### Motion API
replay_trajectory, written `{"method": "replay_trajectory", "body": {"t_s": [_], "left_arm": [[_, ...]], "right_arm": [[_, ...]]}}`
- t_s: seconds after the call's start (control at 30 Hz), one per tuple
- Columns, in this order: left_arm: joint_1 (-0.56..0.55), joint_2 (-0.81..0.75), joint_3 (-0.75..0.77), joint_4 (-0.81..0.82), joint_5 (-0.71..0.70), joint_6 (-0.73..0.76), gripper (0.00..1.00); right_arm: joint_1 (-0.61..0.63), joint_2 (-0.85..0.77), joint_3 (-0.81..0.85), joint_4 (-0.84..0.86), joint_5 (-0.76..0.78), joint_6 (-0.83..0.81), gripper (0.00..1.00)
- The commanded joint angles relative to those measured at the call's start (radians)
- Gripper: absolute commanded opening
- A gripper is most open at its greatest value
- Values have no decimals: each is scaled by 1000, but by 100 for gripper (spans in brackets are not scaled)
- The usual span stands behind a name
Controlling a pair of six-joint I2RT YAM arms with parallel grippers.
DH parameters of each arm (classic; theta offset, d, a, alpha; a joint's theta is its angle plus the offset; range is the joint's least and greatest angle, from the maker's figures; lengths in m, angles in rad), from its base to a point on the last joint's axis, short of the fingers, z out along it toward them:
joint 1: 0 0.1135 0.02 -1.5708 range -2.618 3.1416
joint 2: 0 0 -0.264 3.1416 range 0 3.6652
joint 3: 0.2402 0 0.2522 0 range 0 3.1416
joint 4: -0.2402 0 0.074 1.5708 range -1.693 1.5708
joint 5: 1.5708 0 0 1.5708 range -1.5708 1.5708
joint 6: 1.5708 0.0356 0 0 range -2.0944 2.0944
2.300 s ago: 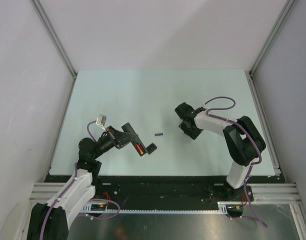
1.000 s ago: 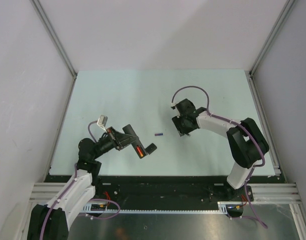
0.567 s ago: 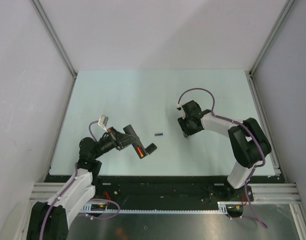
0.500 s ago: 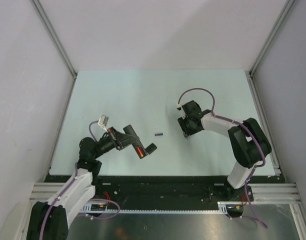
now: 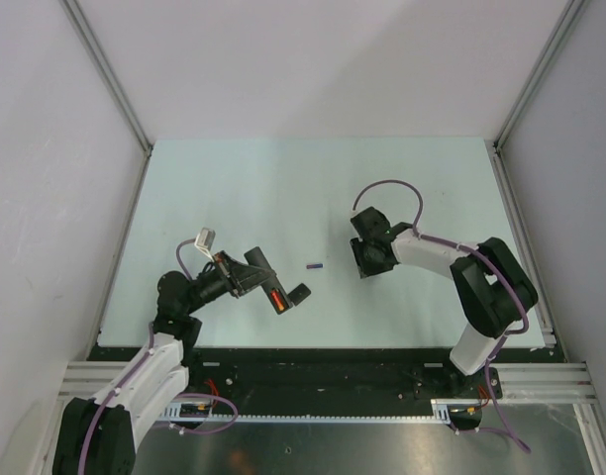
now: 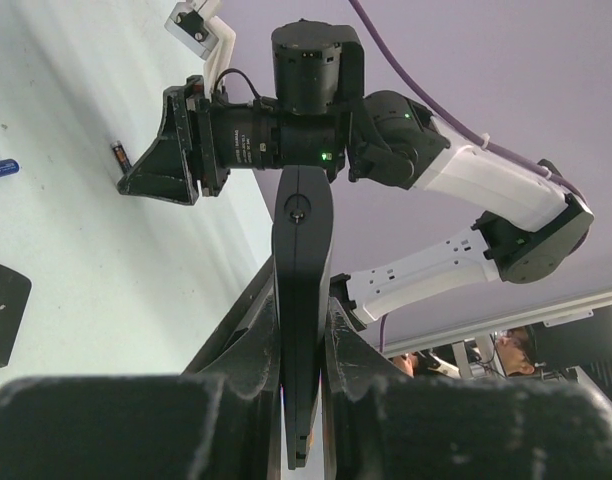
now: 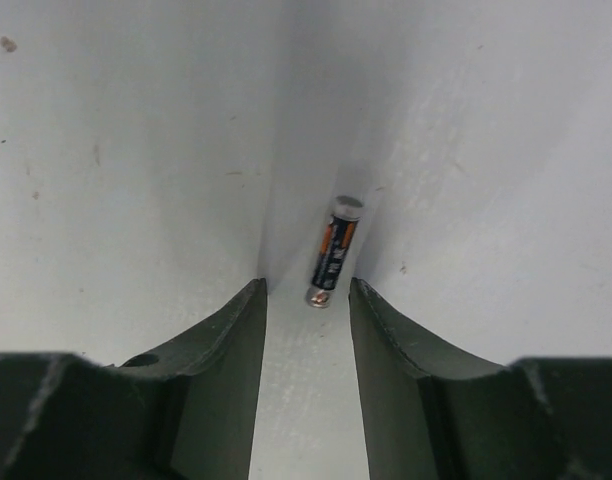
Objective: Load the batteries into the remote control
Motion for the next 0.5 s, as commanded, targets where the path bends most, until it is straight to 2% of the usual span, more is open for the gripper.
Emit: {"method": "replay_trajectory", "body": {"t_s": [0.0, 0.47], "left_arm": [[-4, 5, 19, 30, 9, 27, 0], [-4, 16, 19, 29, 1, 31, 0]], "right_arm": [[31, -18, -4, -52, 51, 124, 42], [9, 17, -4, -30, 71, 177, 37]]}}
